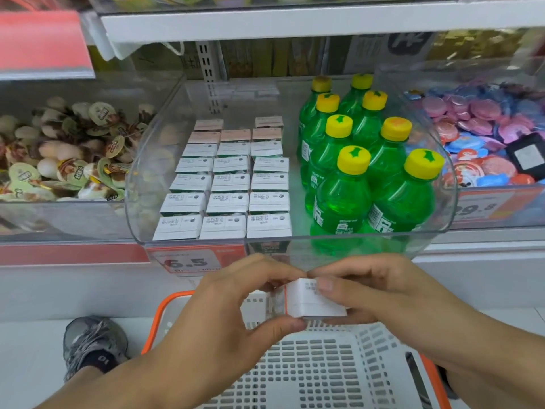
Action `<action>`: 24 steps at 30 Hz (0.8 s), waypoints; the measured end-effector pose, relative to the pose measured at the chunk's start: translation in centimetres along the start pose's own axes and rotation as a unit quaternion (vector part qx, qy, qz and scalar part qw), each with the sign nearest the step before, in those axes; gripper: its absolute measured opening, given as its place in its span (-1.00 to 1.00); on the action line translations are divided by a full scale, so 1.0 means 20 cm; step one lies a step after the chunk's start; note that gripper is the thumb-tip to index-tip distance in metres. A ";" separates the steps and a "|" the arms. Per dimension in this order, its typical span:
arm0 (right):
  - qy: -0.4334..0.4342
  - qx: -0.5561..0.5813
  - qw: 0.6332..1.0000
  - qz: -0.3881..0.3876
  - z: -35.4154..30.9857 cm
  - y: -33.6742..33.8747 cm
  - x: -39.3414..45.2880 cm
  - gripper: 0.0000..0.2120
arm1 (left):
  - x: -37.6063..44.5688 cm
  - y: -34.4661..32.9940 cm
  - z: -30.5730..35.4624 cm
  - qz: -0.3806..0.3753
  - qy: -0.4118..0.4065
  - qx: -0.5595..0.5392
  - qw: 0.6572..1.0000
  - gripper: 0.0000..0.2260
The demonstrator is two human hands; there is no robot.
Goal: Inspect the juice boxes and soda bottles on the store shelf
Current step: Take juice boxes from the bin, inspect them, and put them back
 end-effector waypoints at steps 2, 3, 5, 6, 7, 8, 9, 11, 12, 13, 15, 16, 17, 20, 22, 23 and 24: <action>0.002 0.004 1.000 0.021 0.00 0.01 0.00 -0.75 | -0.01 0.00 0.00 0.010 -0.006 0.002 1.000 -0.68; -0.002 0.007 1.000 0.027 0.00 0.02 0.01 -0.76 | -0.01 0.00 -0.01 0.019 -0.004 -0.006 1.000 -0.67; -0.013 0.017 0.999 0.037 0.01 0.03 0.01 -0.85 | -0.01 0.00 -0.04 0.035 0.021 -0.046 0.998 -0.65; -0.017 0.024 0.999 0.038 0.01 0.04 0.01 -0.84 | -0.02 0.00 -0.06 0.038 0.034 -0.070 0.996 -0.65; -0.022 0.030 0.999 0.038 0.00 0.04 0.01 -0.83 | -0.02 0.00 -0.07 0.039 0.041 -0.088 0.995 -0.65; -0.022 0.030 0.999 0.037 0.00 0.05 0.01 -0.82 | -0.02 -0.01 -0.08 0.039 0.043 -0.099 0.993 -0.66; -0.021 0.027 0.999 0.040 -0.01 0.05 0.00 -0.82 | -0.03 -0.01 -0.08 0.039 0.042 -0.110 0.992 -0.67; -0.009 0.015 0.999 0.040 -0.02 0.06 0.00 -0.81 | -0.03 -0.01 -0.08 0.043 0.043 -0.134 0.989 -0.69; 0.000 0.003 0.999 0.034 -0.03 0.05 -0.01 -0.80 | -0.03 -0.01 -0.08 0.046 0.047 -0.143 0.987 -0.70; 0.008 -0.016 0.999 0.026 -0.04 0.05 -0.01 -0.77 | -0.03 -0.01 -0.08 0.050 0.050 -0.150 0.986 -0.70; 0.024 -0.054 0.998 0.014 -0.06 0.05 -0.02 -0.72 | -0.03 -0.01 -0.08 0.057 0.054 -0.155 0.985 -0.70; 0.034 -0.064 0.997 0.011 -0.07 0.05 -0.02 -0.71 | -0.03 -0.01 -0.09 0.059 0.055 -0.156 0.984 -0.70; 0.044 -0.070 0.997 0.007 -0.08 0.04 -0.02 -0.71 | -0.03 -0.01 -0.09 0.061 0.056 -0.158 0.984 -0.69; 0.064 -0.075 0.995 0.003 -0.09 0.04 -0.02 -0.69 | -0.03 -0.01 -0.09 0.063 0.059 -0.172 0.981 -0.69; 0.077 -0.083 0.994 -0.003 -0.09 0.04 -0.02 -0.68 | -0.04 -0.01 -0.09 0.072 0.066 -0.185 0.978 -0.69; 0.082 -0.086 0.993 -0.009 -0.10 0.04 -0.02 -0.66 | -0.04 0.00 -0.09 0.078 0.071 -0.194 0.975 -0.69; 0.085 -0.085 0.993 -0.014 -0.10 0.04 -0.02 -0.64 | -0.04 0.00 -0.10 0.083 0.076 -0.203 0.973 -0.69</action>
Point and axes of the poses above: each hand's wrist, its own x-axis towards the middle knuckle, its own y-axis out of the back of the hand, z = x × y, the point moved 8 cm from there along x, towards the middle knuckle
